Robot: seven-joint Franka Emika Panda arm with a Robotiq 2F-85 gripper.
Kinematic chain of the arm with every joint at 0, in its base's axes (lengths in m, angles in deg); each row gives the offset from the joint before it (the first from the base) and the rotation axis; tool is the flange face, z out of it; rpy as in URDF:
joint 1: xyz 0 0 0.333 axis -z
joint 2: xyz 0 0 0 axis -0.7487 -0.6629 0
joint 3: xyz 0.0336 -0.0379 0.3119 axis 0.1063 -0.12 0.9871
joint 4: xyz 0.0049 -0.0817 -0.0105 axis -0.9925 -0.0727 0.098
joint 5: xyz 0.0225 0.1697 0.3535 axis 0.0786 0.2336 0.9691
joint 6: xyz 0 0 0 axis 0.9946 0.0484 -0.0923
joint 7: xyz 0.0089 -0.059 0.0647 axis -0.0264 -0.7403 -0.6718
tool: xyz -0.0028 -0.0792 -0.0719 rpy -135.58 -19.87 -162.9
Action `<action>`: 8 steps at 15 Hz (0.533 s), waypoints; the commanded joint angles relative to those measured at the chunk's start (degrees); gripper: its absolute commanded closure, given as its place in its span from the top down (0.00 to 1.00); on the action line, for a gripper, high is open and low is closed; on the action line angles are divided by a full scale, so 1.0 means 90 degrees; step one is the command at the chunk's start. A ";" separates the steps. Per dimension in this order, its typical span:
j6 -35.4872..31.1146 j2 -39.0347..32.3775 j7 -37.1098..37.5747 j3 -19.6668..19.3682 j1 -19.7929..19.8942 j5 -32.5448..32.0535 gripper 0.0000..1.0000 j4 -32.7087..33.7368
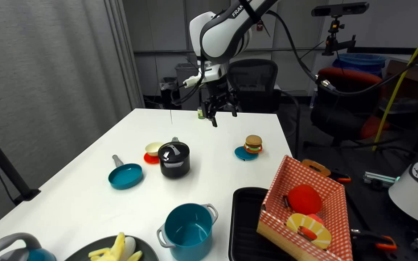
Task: Take the lid off the black pot and put it on the counter
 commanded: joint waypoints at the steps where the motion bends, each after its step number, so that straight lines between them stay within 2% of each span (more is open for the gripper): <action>1: 0.0016 -0.0007 -0.0038 -0.0100 -0.0091 0.0046 1.00 0.0016; 5: 0.0016 -0.0010 -0.0044 -0.0099 -0.0091 0.0046 1.00 0.0018; 8: 0.0095 -0.0220 0.0139 -0.0142 -0.0286 -0.0298 1.00 0.0342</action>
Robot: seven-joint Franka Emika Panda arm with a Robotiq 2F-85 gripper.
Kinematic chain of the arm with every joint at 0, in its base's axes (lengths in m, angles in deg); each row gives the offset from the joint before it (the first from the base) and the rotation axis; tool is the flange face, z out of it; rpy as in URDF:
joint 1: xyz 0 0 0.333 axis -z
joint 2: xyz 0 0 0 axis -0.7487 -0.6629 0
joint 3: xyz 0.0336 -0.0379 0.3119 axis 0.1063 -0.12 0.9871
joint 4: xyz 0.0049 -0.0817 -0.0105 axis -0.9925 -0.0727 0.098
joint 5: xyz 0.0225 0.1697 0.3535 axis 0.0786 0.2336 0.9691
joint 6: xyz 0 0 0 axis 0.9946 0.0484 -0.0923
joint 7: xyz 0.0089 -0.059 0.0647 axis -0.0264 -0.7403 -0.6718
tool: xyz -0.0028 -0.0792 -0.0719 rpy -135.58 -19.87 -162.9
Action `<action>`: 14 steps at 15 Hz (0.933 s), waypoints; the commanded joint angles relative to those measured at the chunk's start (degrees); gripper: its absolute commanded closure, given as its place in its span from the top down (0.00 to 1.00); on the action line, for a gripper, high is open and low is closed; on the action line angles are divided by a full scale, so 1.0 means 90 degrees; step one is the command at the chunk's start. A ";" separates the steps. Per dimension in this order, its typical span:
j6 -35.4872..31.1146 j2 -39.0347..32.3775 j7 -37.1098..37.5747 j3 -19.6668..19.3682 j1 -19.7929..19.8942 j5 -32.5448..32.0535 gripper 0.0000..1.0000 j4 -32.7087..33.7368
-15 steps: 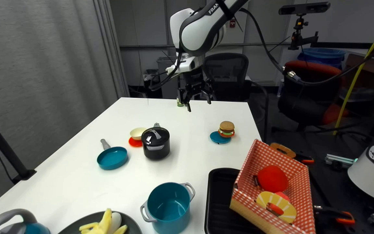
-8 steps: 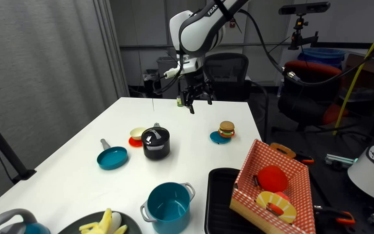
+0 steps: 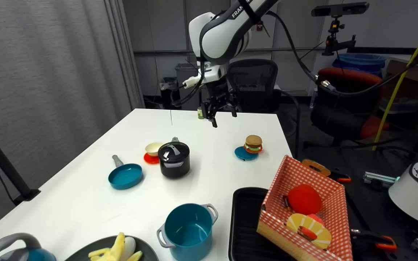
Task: Take the lid off the black pot and put it on the counter
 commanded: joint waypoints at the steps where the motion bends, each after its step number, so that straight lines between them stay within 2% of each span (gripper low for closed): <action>1: 0.0090 -0.0247 0.0097 -0.0121 -0.0303 -0.0357 1.00 0.0410; 6: 0.0336 -0.0500 0.0148 0.0019 -0.0931 -0.1071 1.00 0.1253; 9: 0.0322 -0.0674 0.0014 0.0112 -0.1155 -0.1190 1.00 0.1682; 14: -0.0053 -0.0936 -0.0219 0.0307 -0.0927 -0.0604 1.00 0.2011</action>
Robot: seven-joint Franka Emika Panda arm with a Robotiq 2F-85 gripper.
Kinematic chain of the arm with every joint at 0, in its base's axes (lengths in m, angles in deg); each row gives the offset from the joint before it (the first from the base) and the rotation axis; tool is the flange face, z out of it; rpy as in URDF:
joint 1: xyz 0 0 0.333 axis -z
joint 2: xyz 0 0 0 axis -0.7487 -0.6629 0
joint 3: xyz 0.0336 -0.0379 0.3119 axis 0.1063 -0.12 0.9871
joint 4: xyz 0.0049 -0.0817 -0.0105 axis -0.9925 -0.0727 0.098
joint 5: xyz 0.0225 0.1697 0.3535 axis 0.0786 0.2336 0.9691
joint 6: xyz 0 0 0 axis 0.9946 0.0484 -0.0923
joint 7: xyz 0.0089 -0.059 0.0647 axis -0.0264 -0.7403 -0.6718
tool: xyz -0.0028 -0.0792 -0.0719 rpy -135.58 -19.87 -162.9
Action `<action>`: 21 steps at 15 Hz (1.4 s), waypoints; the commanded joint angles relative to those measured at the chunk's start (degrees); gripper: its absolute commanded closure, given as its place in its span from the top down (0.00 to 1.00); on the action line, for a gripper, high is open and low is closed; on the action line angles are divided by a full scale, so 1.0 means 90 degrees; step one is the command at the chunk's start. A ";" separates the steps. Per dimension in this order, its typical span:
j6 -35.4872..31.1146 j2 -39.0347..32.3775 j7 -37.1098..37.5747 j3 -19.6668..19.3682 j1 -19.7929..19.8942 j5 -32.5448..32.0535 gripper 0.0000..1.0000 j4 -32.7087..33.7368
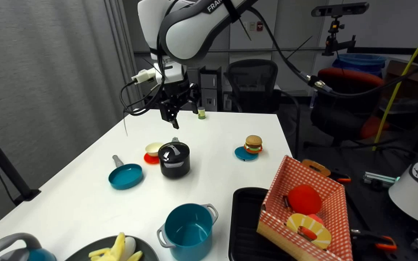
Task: Take the lid off the black pot and put it on the counter
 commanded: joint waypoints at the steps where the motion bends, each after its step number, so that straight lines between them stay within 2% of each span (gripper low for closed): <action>1: -0.0172 -0.0336 -0.0293 0.0141 0.0321 0.0458 1.00 0.0425; 8: -0.0620 -0.0900 -0.0615 0.0312 0.0693 0.1210 1.00 0.0926; 21: -0.0632 -0.1858 -0.0667 0.0580 0.0791 0.1321 1.00 0.1720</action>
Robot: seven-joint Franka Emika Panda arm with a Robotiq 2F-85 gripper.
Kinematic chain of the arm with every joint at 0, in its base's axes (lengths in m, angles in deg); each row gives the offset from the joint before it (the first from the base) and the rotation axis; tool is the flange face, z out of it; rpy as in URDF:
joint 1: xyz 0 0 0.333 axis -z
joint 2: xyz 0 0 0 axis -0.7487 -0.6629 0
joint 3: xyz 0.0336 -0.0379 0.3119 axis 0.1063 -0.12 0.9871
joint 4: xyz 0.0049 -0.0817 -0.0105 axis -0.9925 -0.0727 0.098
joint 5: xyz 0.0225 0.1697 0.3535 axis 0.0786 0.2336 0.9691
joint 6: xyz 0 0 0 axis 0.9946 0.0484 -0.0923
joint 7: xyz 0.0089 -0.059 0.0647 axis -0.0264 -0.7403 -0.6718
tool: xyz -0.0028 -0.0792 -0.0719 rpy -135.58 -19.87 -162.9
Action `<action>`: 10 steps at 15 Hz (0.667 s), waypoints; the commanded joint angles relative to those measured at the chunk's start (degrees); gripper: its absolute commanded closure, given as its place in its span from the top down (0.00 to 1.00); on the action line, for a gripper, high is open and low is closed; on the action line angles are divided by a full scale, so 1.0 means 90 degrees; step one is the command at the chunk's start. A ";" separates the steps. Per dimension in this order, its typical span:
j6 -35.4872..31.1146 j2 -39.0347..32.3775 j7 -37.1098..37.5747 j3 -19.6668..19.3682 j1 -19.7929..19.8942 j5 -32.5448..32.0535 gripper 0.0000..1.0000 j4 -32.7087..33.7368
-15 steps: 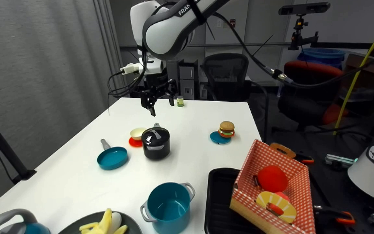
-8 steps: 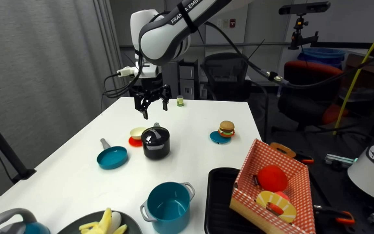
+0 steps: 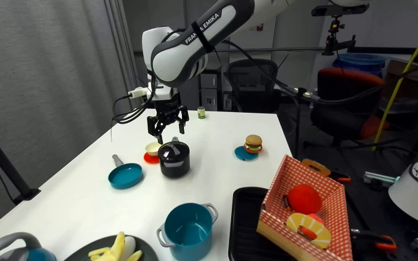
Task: Take the lid off the black pot and put it on the counter
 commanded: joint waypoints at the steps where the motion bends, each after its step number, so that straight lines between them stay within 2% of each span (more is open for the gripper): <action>1: 0.0088 -0.0379 -0.0252 0.0139 0.0170 0.0247 1.00 0.0487; 10: 0.0094 -0.0634 -0.0233 0.0136 0.0384 0.0269 1.00 0.0578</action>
